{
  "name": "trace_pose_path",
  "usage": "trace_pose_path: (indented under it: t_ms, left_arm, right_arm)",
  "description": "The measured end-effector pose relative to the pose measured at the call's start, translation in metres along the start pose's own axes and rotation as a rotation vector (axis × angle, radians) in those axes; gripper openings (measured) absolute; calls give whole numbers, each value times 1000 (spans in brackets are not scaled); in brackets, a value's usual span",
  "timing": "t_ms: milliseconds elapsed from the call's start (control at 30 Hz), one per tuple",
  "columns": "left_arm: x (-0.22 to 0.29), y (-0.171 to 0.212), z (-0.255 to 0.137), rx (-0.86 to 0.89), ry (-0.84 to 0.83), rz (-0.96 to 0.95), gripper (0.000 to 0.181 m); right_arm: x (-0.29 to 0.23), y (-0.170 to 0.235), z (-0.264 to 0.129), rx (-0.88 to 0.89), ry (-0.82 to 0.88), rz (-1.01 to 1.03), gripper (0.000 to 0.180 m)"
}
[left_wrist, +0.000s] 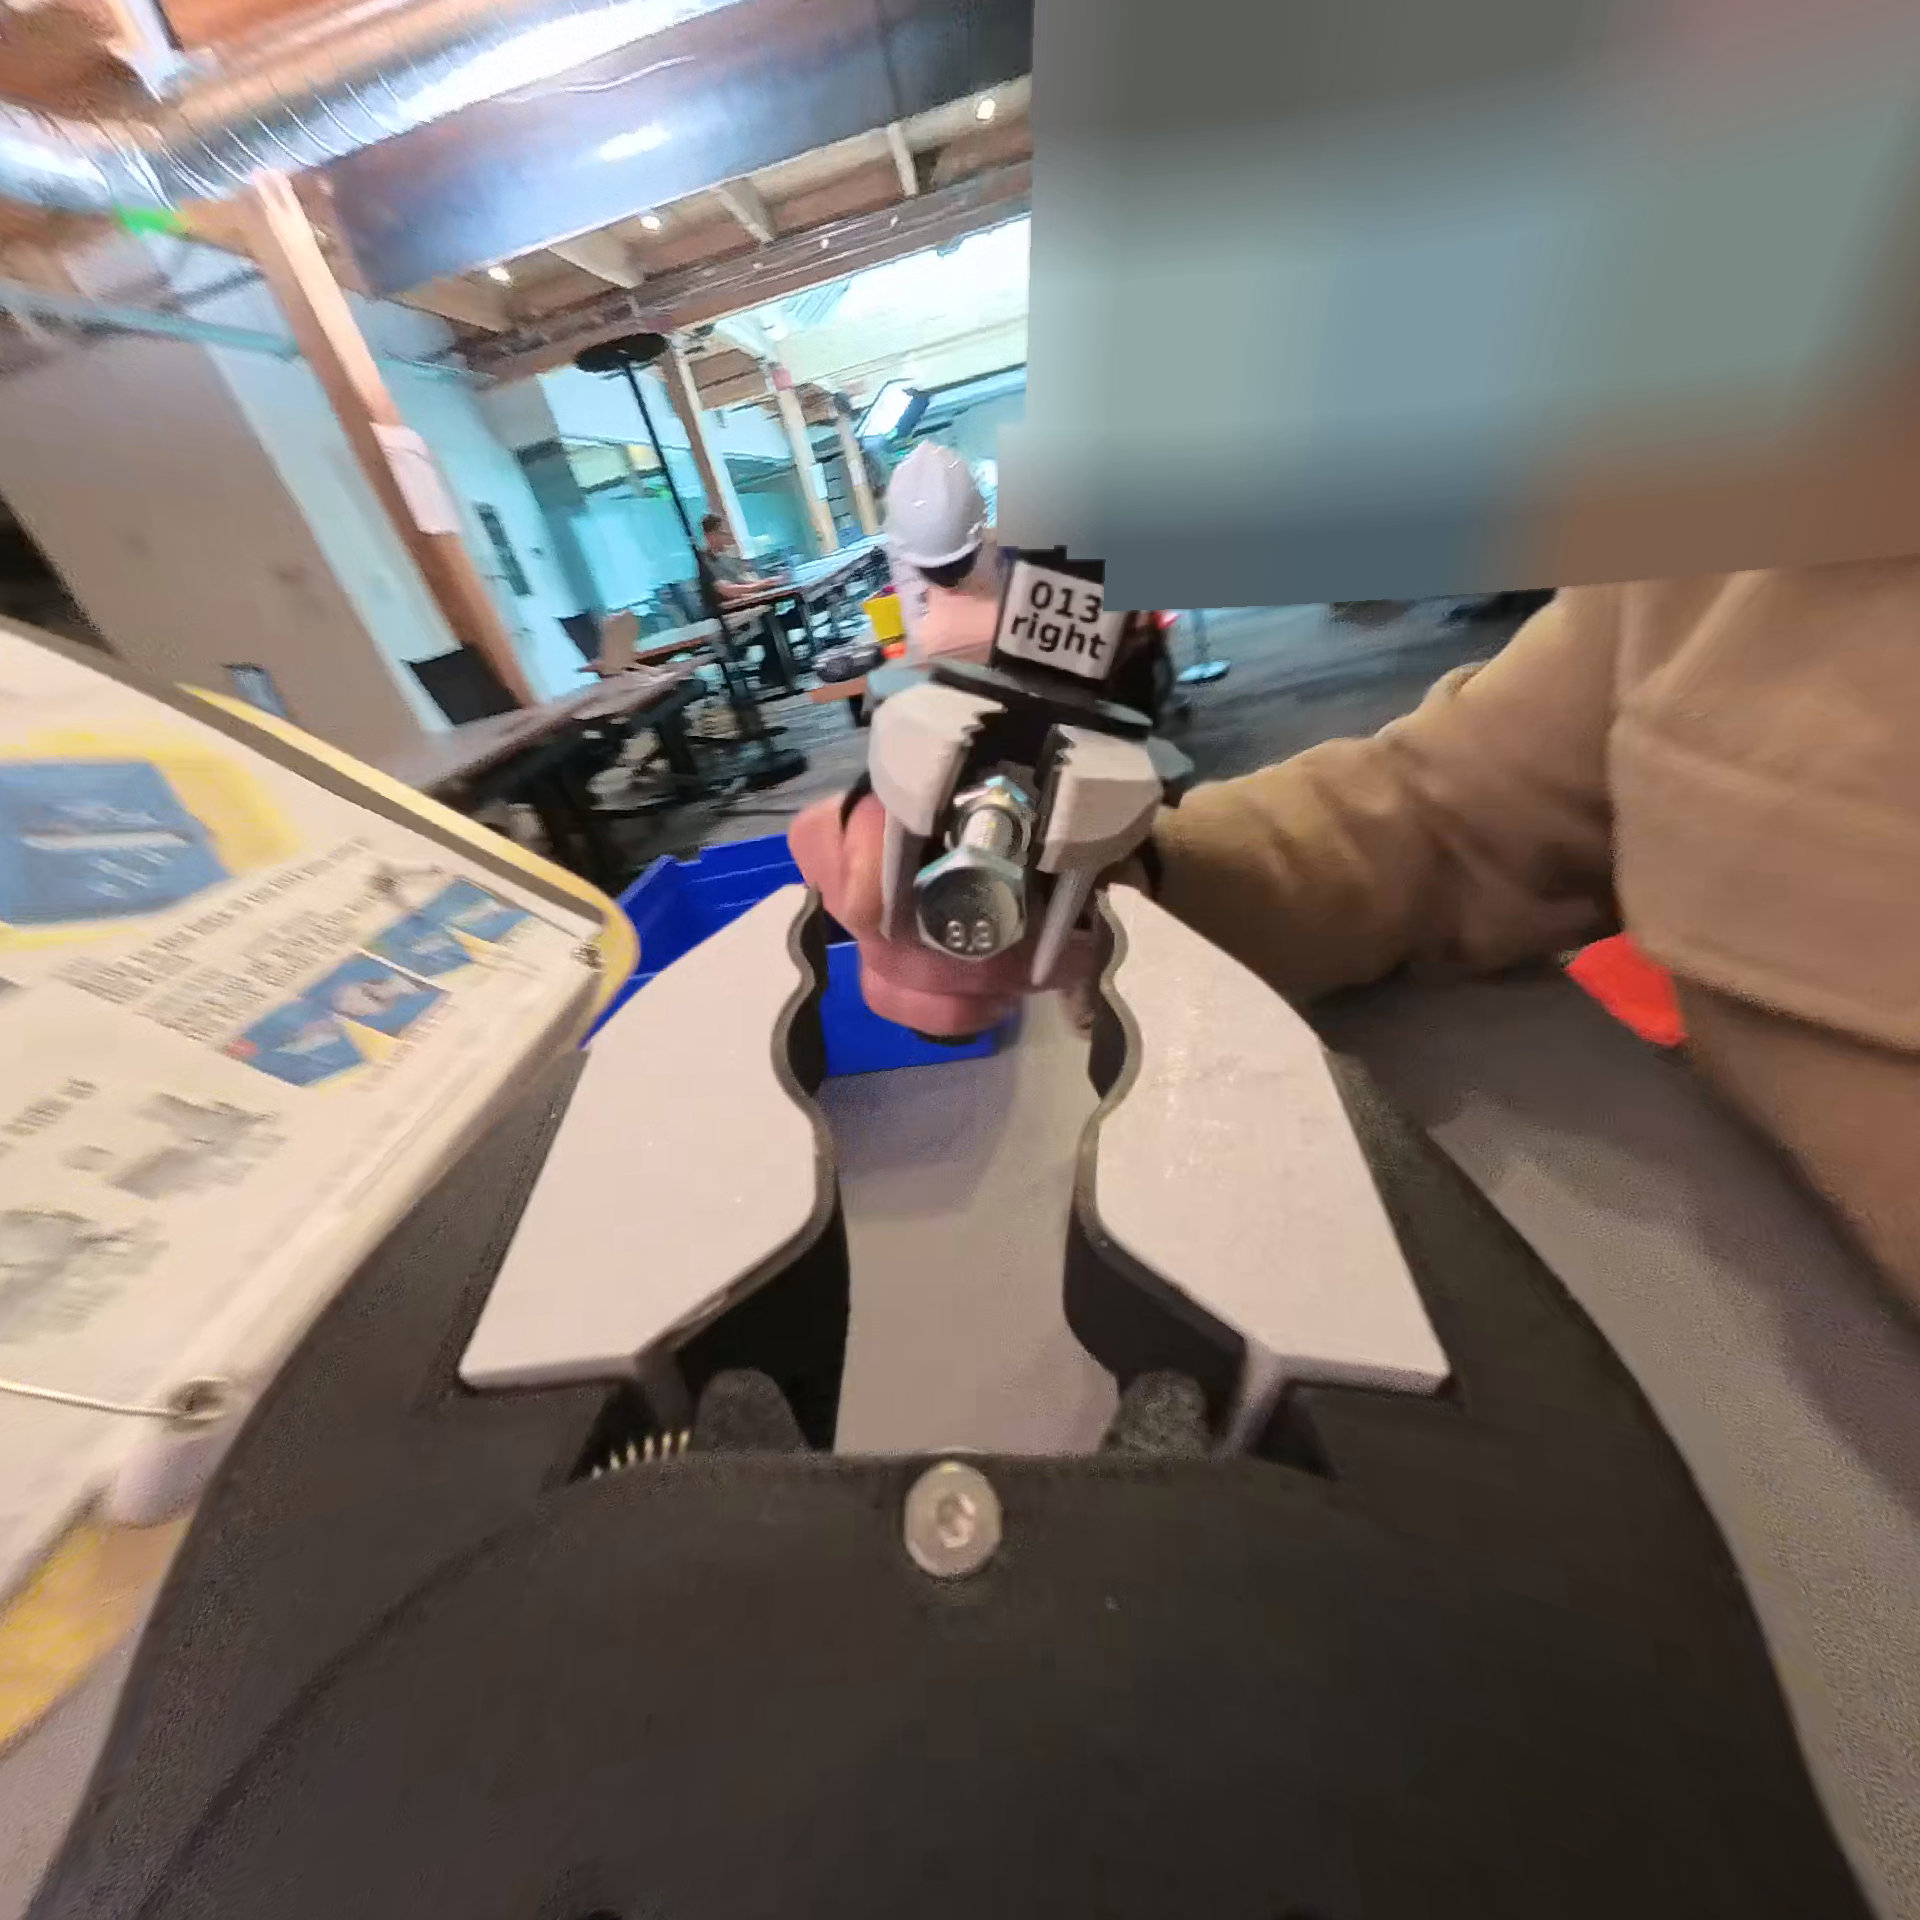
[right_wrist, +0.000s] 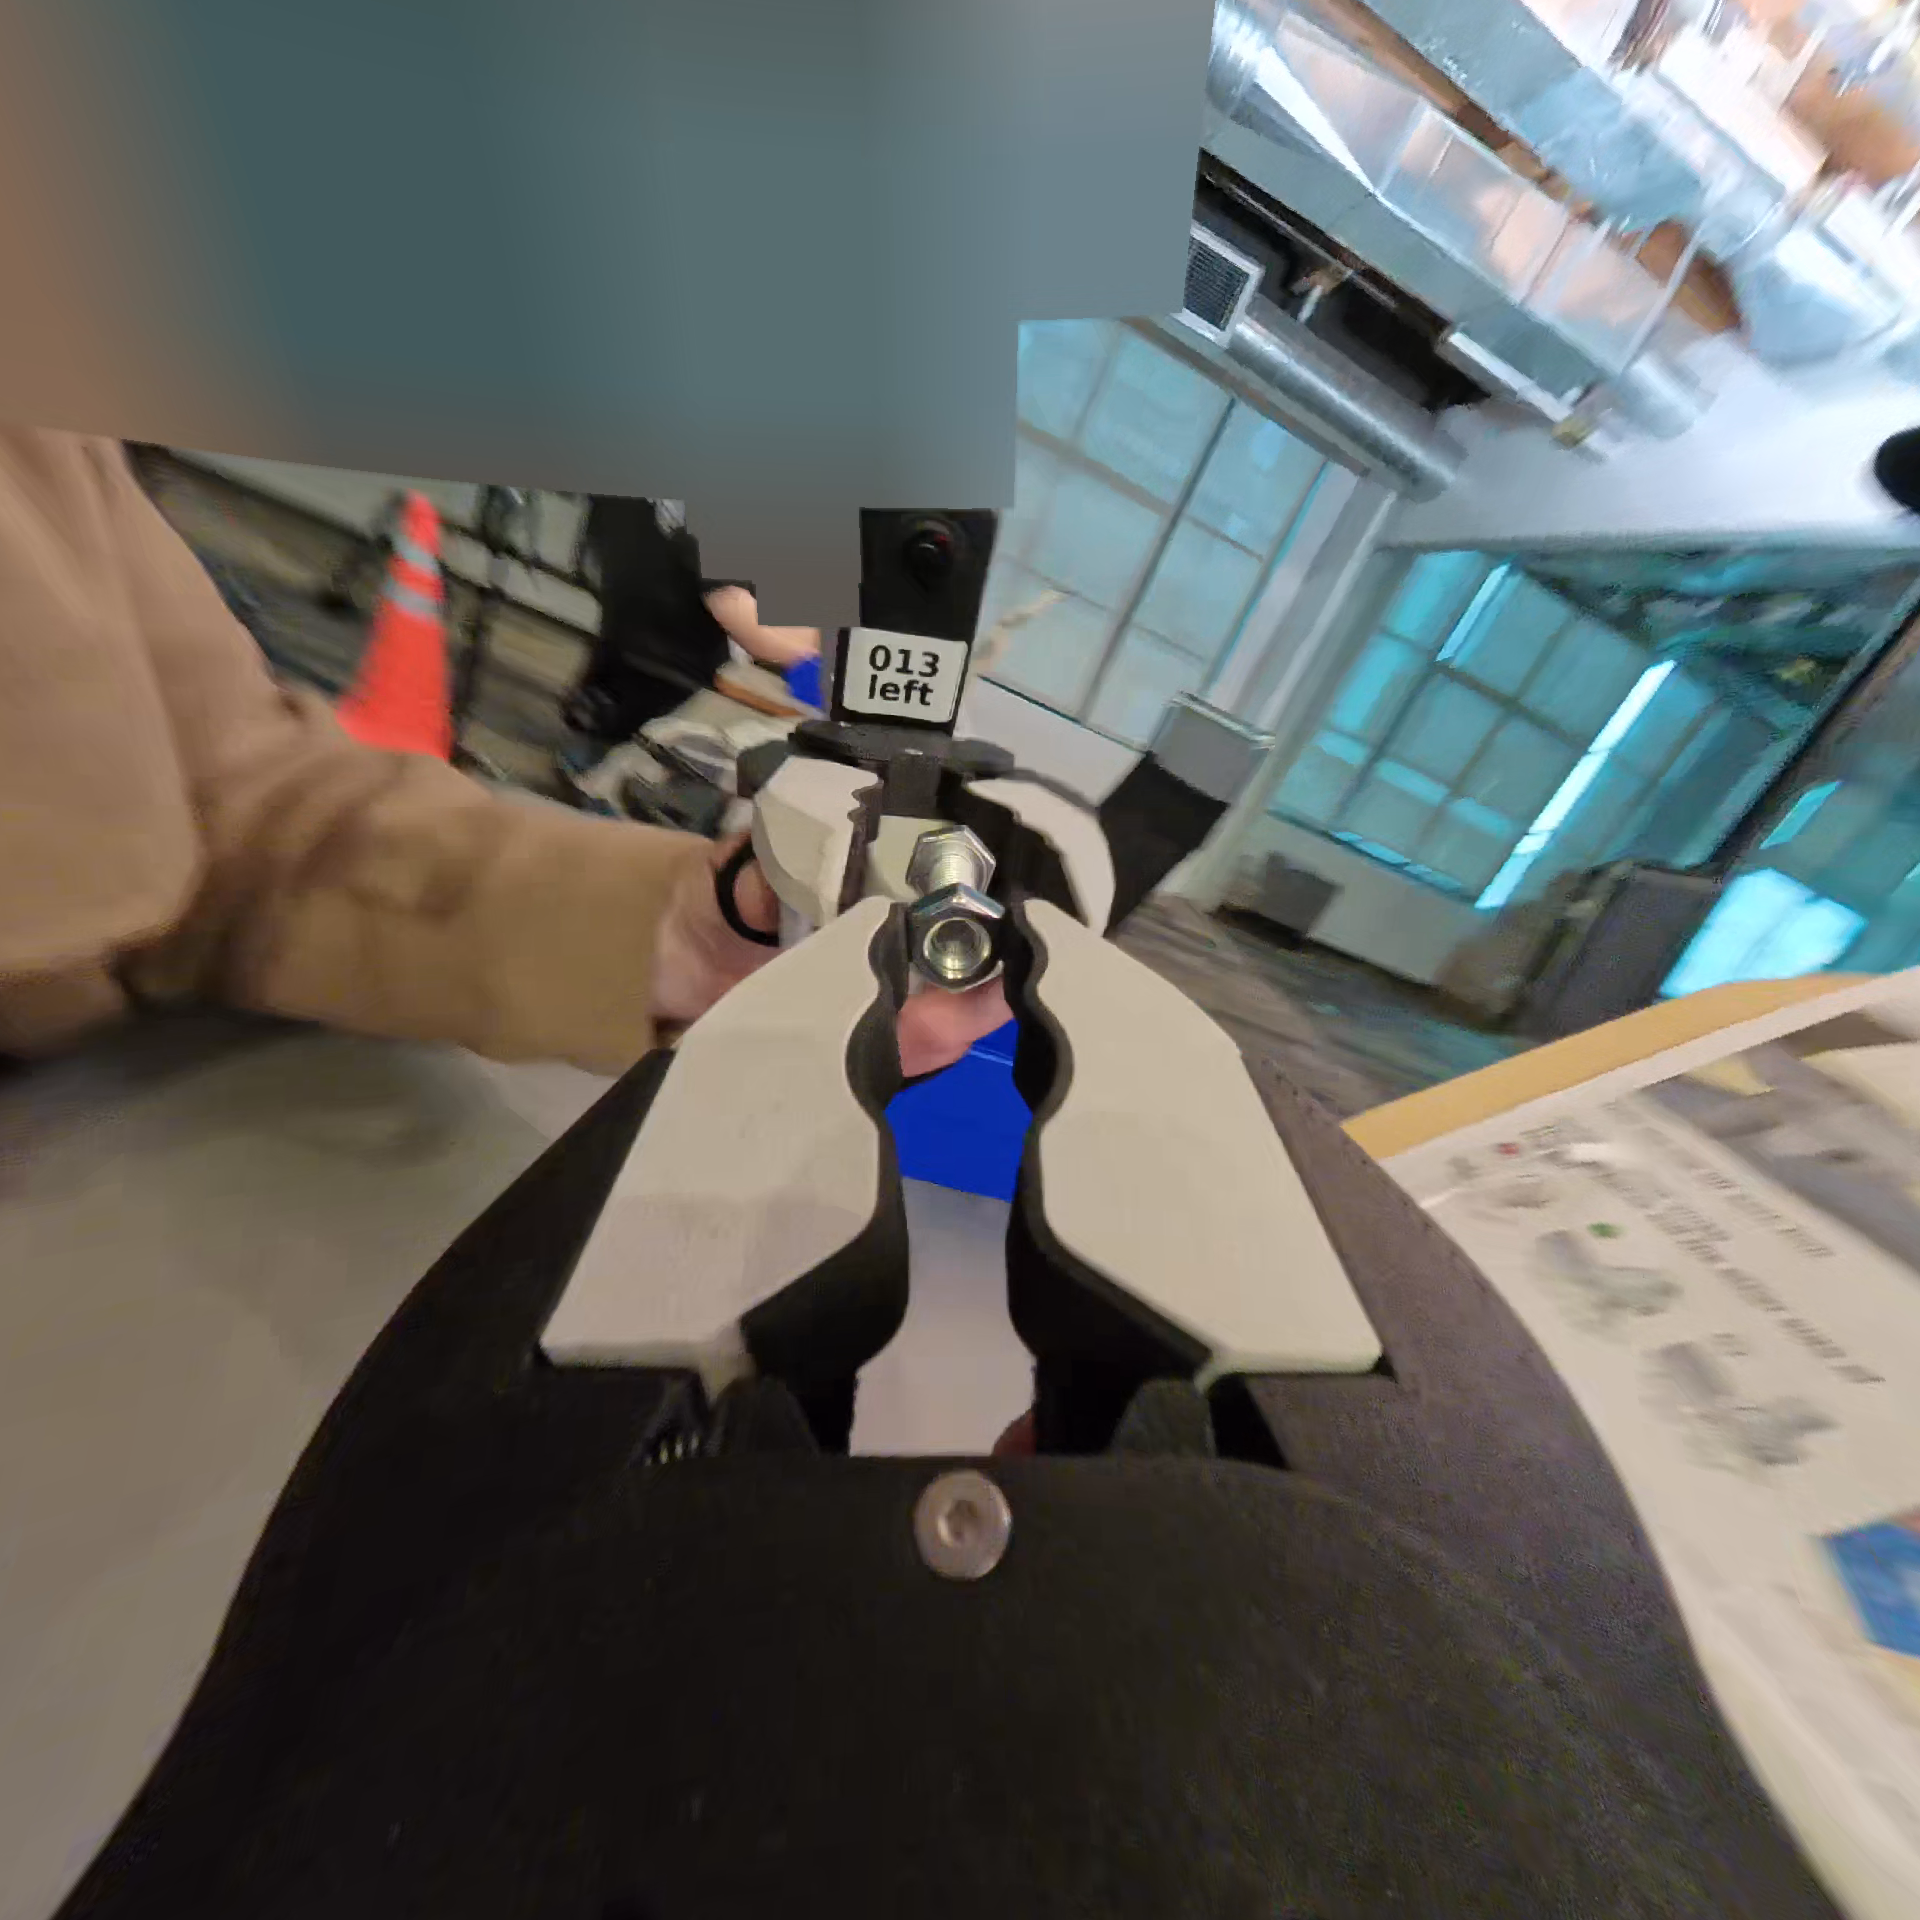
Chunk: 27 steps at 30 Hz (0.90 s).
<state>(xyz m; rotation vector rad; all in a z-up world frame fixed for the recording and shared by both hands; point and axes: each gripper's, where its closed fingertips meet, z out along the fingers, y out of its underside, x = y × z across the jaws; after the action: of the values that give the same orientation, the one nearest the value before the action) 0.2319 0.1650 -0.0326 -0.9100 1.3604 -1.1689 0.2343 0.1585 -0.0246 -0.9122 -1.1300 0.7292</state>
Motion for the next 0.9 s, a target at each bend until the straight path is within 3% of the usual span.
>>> trace_pose_path:
  t_ms: [200,467,733,900]
  left_arm:
    - [3,-11,-4,-109,-128,328,38]
    - [8,-7,1,-192,-139,432,24]
    - [10,-6,1,-184,-113,341,17]
    - [14,-13,0,-83,-21,54,17]
  right_arm:
    - [2,1,-3,168,-124,422,18]
    - [-3,3,-4,245,-211,582,18]
    - [-4,3,-3,249,-203,574,18]
    - [-8,-4,-2,144,-83,212,18]
